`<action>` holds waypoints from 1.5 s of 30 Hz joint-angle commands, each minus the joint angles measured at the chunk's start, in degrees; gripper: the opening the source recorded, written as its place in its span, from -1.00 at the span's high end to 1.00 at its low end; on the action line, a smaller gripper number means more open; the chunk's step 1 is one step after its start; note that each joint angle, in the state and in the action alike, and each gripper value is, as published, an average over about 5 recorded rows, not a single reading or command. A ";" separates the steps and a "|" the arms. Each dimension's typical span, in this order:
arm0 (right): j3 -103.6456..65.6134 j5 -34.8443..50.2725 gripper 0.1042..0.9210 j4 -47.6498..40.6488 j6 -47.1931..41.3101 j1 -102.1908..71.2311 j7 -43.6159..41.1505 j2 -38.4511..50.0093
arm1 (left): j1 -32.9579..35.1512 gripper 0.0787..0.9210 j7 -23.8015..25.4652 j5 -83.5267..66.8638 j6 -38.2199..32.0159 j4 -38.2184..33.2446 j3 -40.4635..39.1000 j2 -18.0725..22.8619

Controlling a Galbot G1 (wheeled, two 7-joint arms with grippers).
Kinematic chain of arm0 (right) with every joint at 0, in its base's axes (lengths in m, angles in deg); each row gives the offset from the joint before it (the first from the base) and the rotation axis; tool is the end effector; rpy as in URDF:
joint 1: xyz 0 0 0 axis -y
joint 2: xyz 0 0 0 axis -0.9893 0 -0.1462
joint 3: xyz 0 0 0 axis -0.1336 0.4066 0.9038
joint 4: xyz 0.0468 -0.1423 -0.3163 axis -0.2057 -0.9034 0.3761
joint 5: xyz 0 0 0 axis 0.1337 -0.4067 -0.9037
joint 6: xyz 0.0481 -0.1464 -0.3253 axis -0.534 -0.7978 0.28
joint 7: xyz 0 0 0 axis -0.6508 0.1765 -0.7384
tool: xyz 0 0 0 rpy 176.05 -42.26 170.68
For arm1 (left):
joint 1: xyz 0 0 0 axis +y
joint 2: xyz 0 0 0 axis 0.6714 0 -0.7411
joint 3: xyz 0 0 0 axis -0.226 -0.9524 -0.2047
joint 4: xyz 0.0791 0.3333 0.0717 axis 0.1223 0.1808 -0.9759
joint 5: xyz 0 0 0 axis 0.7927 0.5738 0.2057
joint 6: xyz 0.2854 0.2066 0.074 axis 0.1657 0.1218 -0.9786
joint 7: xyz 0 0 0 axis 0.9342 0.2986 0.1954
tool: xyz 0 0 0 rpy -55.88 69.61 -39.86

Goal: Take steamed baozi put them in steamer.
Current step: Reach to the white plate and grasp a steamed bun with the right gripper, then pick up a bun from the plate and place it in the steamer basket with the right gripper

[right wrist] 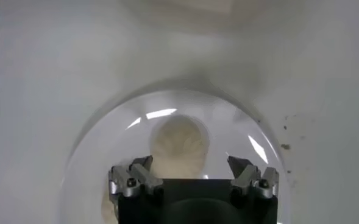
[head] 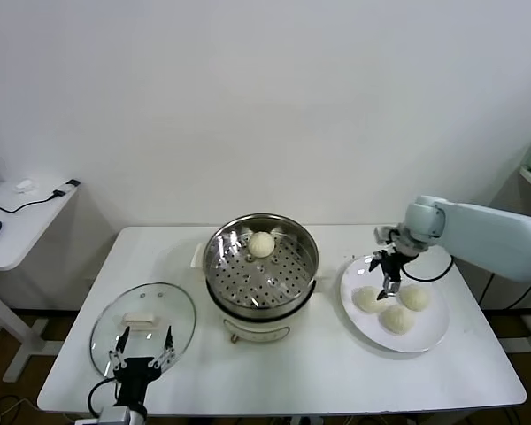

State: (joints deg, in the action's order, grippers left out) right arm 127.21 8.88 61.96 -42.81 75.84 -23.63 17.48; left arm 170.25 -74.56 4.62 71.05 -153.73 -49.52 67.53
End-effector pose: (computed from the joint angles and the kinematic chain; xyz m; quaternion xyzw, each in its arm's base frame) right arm 0.5555 -0.1349 -0.2091 0.5102 -0.5562 0.4743 0.4533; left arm 0.1341 0.0404 -0.3612 0.0556 -0.9905 -0.0626 0.1092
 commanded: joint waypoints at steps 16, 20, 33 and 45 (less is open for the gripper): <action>-3.38 -2.91 -0.74 -2.87 -1.65 -6.41 1.66 -1.30 | 0.04 -0.77 -0.17 0.42 -0.31 0.23 -0.24 -0.13; -4.41 -3.38 -0.63 -2.98 -1.16 -6.92 2.51 -1.24 | 0.08 -0.77 -0.23 0.44 -0.32 0.07 -0.32 -0.15; -5.25 -5.00 -0.39 1.43 4.51 3.48 -5.22 1.36 | 0.52 -0.77 -0.27 0.82 -0.42 -0.95 -0.99 0.11; -1.49 13.58 -0.39 6.31 5.71 29.82 -12.23 -1.10 | 0.68 -0.77 -0.25 1.14 -0.17 -1.92 -1.93 0.00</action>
State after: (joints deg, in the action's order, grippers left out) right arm 123.88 10.60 64.51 -37.79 88.40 -31.29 18.08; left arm 170.89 -74.83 5.67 70.69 -155.40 -51.16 67.56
